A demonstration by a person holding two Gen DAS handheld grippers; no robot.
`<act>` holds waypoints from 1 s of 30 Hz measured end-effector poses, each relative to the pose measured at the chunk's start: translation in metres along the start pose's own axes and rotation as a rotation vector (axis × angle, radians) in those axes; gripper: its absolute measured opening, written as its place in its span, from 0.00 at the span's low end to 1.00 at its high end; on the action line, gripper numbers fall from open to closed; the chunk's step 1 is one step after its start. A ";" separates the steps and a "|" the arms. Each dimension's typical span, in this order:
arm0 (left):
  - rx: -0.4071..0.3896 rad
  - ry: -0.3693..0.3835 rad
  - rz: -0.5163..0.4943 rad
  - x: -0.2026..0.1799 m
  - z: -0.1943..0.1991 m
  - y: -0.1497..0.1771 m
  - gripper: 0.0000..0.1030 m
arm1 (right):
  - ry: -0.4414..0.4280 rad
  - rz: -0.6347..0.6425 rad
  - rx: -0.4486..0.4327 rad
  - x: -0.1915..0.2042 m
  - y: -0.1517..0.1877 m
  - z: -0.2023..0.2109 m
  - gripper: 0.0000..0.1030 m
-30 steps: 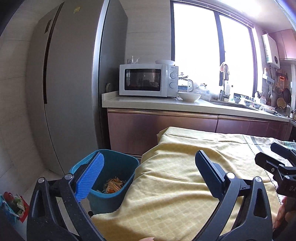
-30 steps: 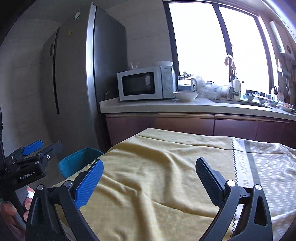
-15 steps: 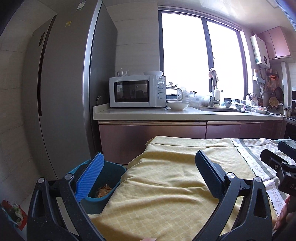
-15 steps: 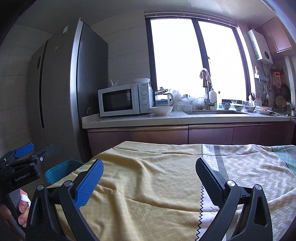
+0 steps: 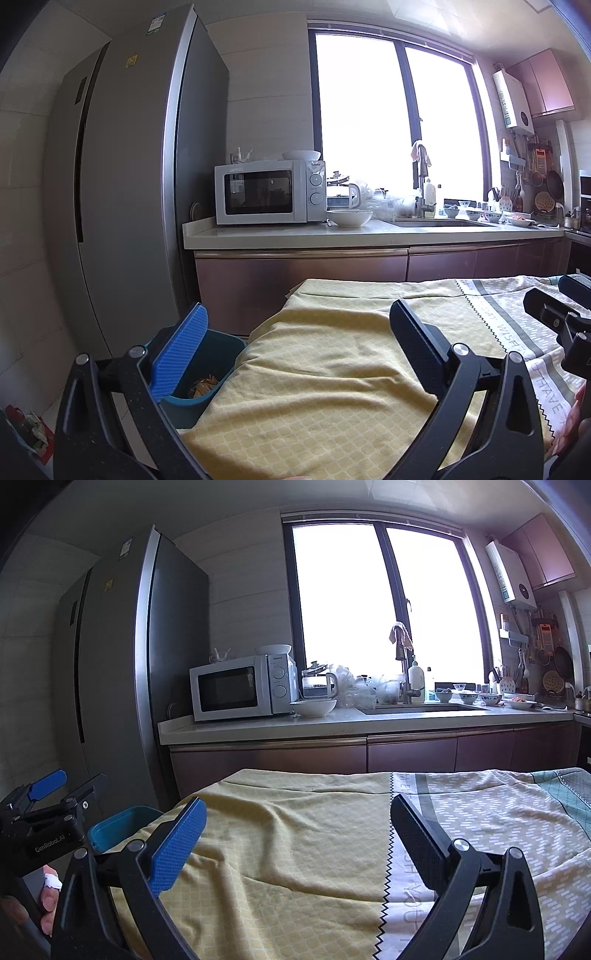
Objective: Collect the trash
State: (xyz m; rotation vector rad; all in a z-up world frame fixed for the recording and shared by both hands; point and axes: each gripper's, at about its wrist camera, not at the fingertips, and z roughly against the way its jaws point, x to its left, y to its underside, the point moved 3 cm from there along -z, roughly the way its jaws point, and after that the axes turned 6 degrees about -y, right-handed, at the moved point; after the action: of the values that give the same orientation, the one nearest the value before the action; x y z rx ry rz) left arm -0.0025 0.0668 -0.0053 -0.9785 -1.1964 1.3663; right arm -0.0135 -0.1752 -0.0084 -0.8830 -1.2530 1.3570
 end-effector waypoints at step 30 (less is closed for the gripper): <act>-0.010 -0.009 -0.003 0.002 -0.002 -0.001 0.94 | 0.011 -0.003 -0.011 -0.005 -0.005 0.001 0.94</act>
State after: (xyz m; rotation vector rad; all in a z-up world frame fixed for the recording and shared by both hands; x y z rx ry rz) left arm -0.0003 0.0689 -0.0050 -0.9778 -1.2128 1.3646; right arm -0.0124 -0.1809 -0.0045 -0.8951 -1.2538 1.3422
